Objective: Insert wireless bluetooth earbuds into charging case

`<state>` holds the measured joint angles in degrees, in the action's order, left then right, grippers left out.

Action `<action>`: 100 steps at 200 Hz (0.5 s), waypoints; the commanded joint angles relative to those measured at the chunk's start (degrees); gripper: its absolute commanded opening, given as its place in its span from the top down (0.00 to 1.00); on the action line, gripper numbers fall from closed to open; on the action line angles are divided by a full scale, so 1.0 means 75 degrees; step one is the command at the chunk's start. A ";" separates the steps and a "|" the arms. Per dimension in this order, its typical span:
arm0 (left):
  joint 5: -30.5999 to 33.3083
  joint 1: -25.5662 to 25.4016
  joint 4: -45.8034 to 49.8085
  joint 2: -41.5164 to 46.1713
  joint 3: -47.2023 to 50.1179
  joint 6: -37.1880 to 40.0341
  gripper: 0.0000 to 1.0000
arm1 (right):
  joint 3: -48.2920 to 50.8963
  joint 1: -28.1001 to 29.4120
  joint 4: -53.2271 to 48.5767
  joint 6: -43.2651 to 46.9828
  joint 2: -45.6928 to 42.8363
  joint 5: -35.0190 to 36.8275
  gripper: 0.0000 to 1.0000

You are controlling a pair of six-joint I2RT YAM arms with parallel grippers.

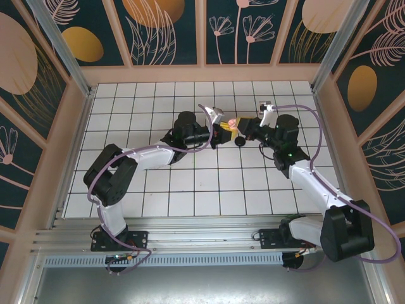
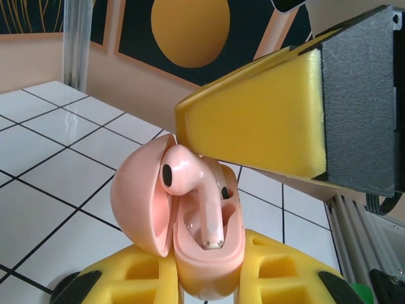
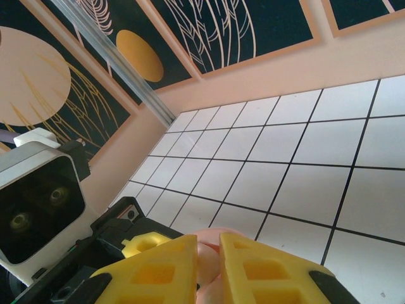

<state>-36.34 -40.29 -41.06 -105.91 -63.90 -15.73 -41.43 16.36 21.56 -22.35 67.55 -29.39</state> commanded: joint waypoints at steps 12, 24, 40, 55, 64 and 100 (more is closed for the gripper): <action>0.0085 -0.0040 0.0337 0.0347 -0.0172 0.0577 0.94 | -0.0339 -0.0057 -0.0185 0.0232 0.0142 -0.0010 0.83; 0.0213 -0.0040 0.0539 0.0366 -0.0210 0.0776 0.94 | -0.0404 -0.0067 -0.0252 0.0164 0.0201 -0.0164 0.82; 0.0596 -0.0033 0.0734 0.0453 -0.0137 0.1129 0.95 | -0.0669 -0.0072 -0.0717 0.0030 0.0203 -0.0278 0.79; 0.0929 -0.0041 0.0863 0.0533 -0.0018 0.1437 0.94 | -0.0864 -0.0072 -0.1126 -0.0105 0.0083 -0.0291 0.74; 0.1010 -0.0030 0.0935 0.0545 0.0022 0.1565 0.95 | -0.0976 -0.0078 -0.1377 -0.0158 0.0020 -0.0253 0.72; 0.1088 -0.0039 0.0875 0.0502 0.0163 0.1730 0.95 | -0.1595 -0.0073 -0.2716 -0.0212 0.0100 -0.0119 0.71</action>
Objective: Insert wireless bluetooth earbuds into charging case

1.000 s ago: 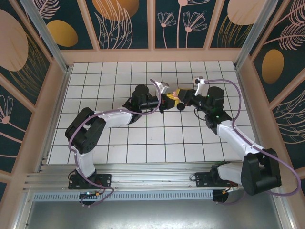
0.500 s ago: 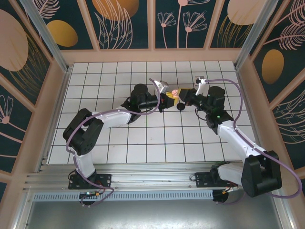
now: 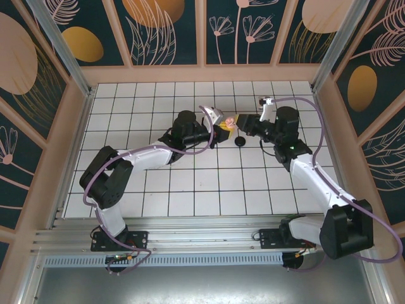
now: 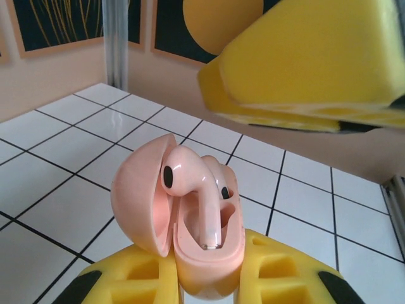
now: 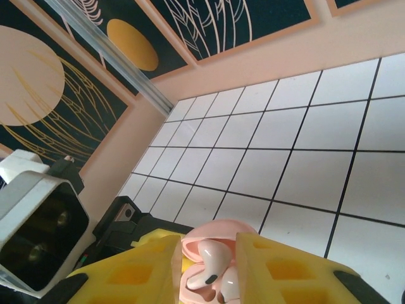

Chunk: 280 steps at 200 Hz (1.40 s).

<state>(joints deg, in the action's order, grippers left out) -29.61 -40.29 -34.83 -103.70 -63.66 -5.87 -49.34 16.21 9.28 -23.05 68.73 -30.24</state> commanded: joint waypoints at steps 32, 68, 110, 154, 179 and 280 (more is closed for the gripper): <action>0.0546 -0.0034 0.0369 0.0164 0.0185 0.0938 0.95 | -0.1266 -0.0052 -0.2615 -0.0266 0.0353 0.0120 0.71; 0.0830 -0.0036 0.0935 0.0116 0.0195 0.1529 0.95 | -0.1132 -0.0026 -0.2644 -0.0549 0.0617 0.0028 0.70; 0.0921 -0.0046 0.1098 0.0128 0.0272 0.1674 0.95 | -0.0971 0.0133 -0.2210 -0.0700 0.0927 -0.0098 0.71; 0.0994 -0.0036 0.1348 0.0112 0.0252 0.1817 0.95 | -0.1049 0.0251 -0.2085 -0.0665 0.1303 -0.0170 0.71; 0.1038 -0.0031 0.1471 0.0104 0.0209 0.1888 0.95 | -0.1110 0.0300 -0.2041 -0.0630 0.1469 -0.0187 0.71; 0.1235 -0.0043 0.2007 0.0180 0.0074 0.2212 0.95 | -0.1051 0.0505 -0.1621 -0.0689 0.2008 -0.0410 0.72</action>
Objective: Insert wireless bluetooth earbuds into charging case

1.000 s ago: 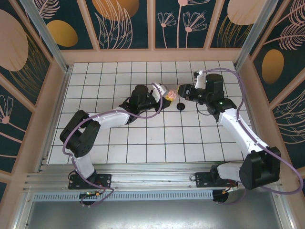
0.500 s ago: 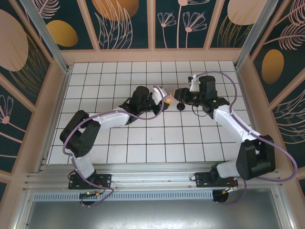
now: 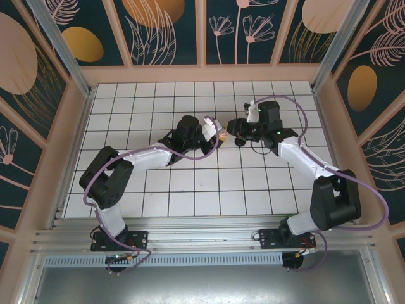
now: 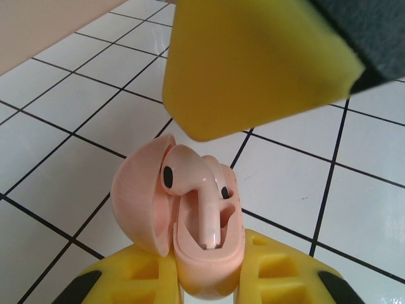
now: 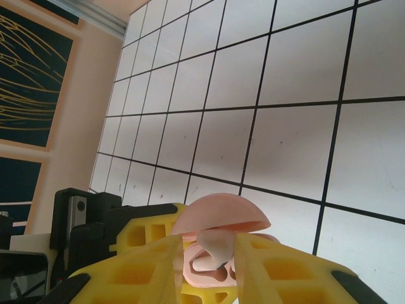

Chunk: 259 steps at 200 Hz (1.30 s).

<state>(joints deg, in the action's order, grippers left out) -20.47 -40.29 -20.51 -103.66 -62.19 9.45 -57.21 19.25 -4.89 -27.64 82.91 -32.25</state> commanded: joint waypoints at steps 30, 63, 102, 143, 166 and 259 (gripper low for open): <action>0.0022 -0.0041 0.0114 0.0173 -0.0151 0.0166 0.95 | 0.0074 0.0161 0.0360 -0.0102 0.0175 -0.0177 0.72; 0.0045 -0.0044 0.0185 0.0188 -0.0214 0.0207 0.95 | 0.0120 0.0203 0.0460 -0.0117 0.0325 -0.0255 0.72; 0.0092 -0.0052 0.0283 0.0190 -0.0274 0.0256 0.95 | 0.0136 0.0317 0.0547 -0.0135 0.0429 -0.0329 0.73; 0.0060 -0.0034 0.0277 0.0212 -0.0309 0.0229 0.95 | 0.0249 0.0333 0.0572 -0.0155 0.0447 -0.0243 0.72; 0.0051 -0.0043 0.0270 0.0191 -0.0312 0.0202 0.95 | 0.0463 0.0339 0.0886 -0.0275 0.0307 -0.0407 0.73; 0.0199 -0.0051 0.0440 0.0122 -0.0309 0.0216 0.95 | 0.1336 0.0298 0.2383 -0.0862 -0.0089 -0.0845 0.75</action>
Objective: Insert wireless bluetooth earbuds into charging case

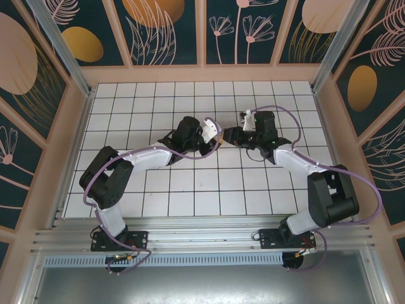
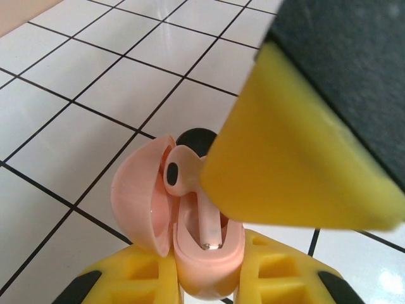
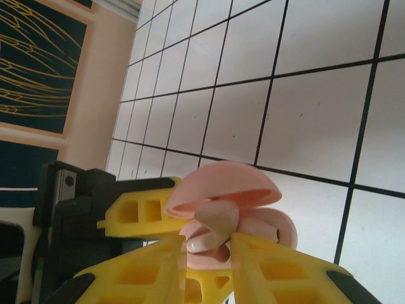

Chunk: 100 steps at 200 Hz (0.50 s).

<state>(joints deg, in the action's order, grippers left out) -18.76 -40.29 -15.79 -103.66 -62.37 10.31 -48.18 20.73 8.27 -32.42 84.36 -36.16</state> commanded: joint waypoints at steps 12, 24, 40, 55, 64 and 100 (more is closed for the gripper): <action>-0.0022 -0.0047 -0.0186 0.0123 -0.0280 0.0097 0.95 | 0.0175 0.0081 0.0699 -0.0224 -0.0300 -0.0345 0.76; -0.0029 -0.0046 -0.0170 0.0122 -0.0274 0.0096 0.95 | 0.0206 0.0071 0.0745 -0.0224 -0.0315 -0.0329 0.76; -0.0053 -0.0042 -0.0182 0.0128 -0.0267 0.0089 0.95 | 0.0220 0.0032 0.0725 -0.0241 -0.0308 -0.0214 0.76; -0.0051 -0.0041 -0.0168 0.0110 -0.0262 0.0105 0.95 | 0.0269 -0.0017 0.0833 -0.0353 -0.0307 -0.0104 0.75; -0.0022 -0.0053 -0.0134 0.0118 -0.0265 0.0137 0.95 | 0.0284 -0.0063 0.0914 -0.0449 -0.0270 -0.0100 0.75; 0.0040 -0.0054 -0.0051 0.0186 -0.0251 0.0267 0.95 | 0.0212 -0.0081 0.0877 -0.0517 -0.0059 -0.0089 0.74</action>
<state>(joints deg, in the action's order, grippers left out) -18.57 -40.29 -16.01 -103.63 -62.59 10.74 -46.87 20.45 12.29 -35.24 83.50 -36.75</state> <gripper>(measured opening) 0.177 0.260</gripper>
